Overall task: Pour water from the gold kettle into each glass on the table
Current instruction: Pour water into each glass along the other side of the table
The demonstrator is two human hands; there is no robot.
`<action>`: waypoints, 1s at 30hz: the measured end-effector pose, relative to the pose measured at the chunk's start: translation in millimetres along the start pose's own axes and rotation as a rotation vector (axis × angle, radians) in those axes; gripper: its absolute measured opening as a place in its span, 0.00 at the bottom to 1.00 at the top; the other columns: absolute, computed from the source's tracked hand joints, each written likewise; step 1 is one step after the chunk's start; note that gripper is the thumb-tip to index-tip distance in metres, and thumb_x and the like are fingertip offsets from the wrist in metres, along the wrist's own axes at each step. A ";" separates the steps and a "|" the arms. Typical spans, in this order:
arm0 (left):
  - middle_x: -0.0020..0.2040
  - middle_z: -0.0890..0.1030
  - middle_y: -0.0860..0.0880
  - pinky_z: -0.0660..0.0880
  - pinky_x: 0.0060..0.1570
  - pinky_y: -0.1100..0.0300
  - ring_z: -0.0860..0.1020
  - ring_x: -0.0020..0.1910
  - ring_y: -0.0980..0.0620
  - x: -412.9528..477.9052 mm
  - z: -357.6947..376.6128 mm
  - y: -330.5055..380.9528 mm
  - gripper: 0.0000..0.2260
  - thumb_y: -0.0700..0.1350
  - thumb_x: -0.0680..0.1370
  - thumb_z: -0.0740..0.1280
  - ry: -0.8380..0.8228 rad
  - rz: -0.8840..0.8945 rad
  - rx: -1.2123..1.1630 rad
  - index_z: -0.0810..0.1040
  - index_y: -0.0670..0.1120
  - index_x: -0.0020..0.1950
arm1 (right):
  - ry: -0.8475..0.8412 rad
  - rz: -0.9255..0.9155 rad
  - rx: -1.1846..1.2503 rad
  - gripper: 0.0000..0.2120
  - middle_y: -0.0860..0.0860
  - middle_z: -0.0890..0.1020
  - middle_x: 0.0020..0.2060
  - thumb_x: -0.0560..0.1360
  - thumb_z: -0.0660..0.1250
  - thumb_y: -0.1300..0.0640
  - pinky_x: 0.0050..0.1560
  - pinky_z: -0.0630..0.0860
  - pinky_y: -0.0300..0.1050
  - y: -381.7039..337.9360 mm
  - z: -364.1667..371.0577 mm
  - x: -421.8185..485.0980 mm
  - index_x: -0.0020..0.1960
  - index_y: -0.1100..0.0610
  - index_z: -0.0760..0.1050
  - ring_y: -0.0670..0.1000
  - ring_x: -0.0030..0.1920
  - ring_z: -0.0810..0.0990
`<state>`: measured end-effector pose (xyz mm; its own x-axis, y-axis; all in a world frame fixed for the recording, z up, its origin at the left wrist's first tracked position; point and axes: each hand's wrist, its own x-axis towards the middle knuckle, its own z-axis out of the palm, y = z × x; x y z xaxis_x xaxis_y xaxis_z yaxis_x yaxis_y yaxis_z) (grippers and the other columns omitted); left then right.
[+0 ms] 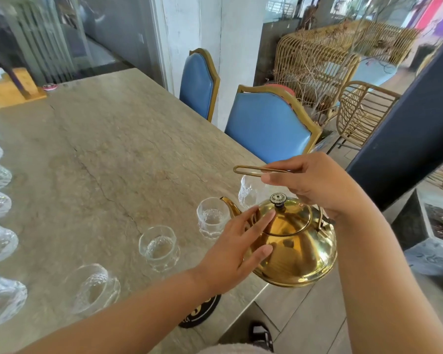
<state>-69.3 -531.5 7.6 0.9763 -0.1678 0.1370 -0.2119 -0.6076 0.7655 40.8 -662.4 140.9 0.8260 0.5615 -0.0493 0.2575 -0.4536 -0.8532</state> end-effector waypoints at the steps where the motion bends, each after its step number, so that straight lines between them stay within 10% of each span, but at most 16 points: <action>1: 0.77 0.50 0.58 0.53 0.72 0.58 0.47 0.75 0.61 3.4 1.5 0.5 0.25 0.62 0.78 0.50 0.010 0.003 0.005 0.47 0.69 0.73 | 0.001 0.008 0.022 0.08 0.41 0.71 0.16 0.70 0.72 0.53 0.24 0.63 0.30 1.1 -4.2 0.0 0.48 0.52 0.84 0.41 0.18 0.67; 12: 0.78 0.42 0.60 0.48 0.72 0.65 0.44 0.76 0.63 60.4 25.2 14.4 0.27 0.62 0.79 0.49 0.027 0.044 0.032 0.42 0.64 0.75 | -0.001 -0.046 -0.040 0.09 0.39 0.74 0.19 0.68 0.74 0.51 0.33 0.63 0.35 20.5 -51.3 29.2 0.47 0.51 0.84 0.40 0.21 0.69; 19: 0.78 0.40 0.55 0.45 0.74 0.60 0.41 0.77 0.59 95.4 36.1 15.6 0.28 0.56 0.81 0.53 -0.009 0.026 0.070 0.38 0.61 0.75 | -0.041 -0.082 -0.188 0.05 0.55 0.85 0.44 0.67 0.74 0.47 0.43 0.76 0.43 24.5 -71.1 58.8 0.42 0.44 0.82 0.53 0.39 0.80; 26: 0.78 0.37 0.56 0.40 0.76 0.55 0.36 0.75 0.64 116.5 41.4 14.0 0.28 0.58 0.80 0.50 -0.068 -0.057 0.035 0.34 0.64 0.73 | -0.185 -0.130 -0.391 0.09 0.52 0.86 0.45 0.68 0.73 0.49 0.29 0.68 0.29 28.1 -71.7 91.6 0.47 0.49 0.85 0.39 0.26 0.72; 30: 0.77 0.36 0.56 0.39 0.76 0.51 0.37 0.74 0.66 123.0 45.8 11.6 0.28 0.60 0.79 0.49 -0.066 -0.071 0.010 0.31 0.68 0.70 | -0.258 -0.142 -0.430 0.07 0.38 0.81 0.30 0.69 0.73 0.50 0.26 0.67 0.28 26.8 -69.8 102.1 0.45 0.51 0.85 0.39 0.26 0.73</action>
<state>46.3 -594.8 4.5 0.9838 -0.1748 0.0405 -0.1430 -0.6278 0.7652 167.0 -665.6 149.2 0.6317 0.7656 -0.1215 0.5854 -0.5739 -0.5726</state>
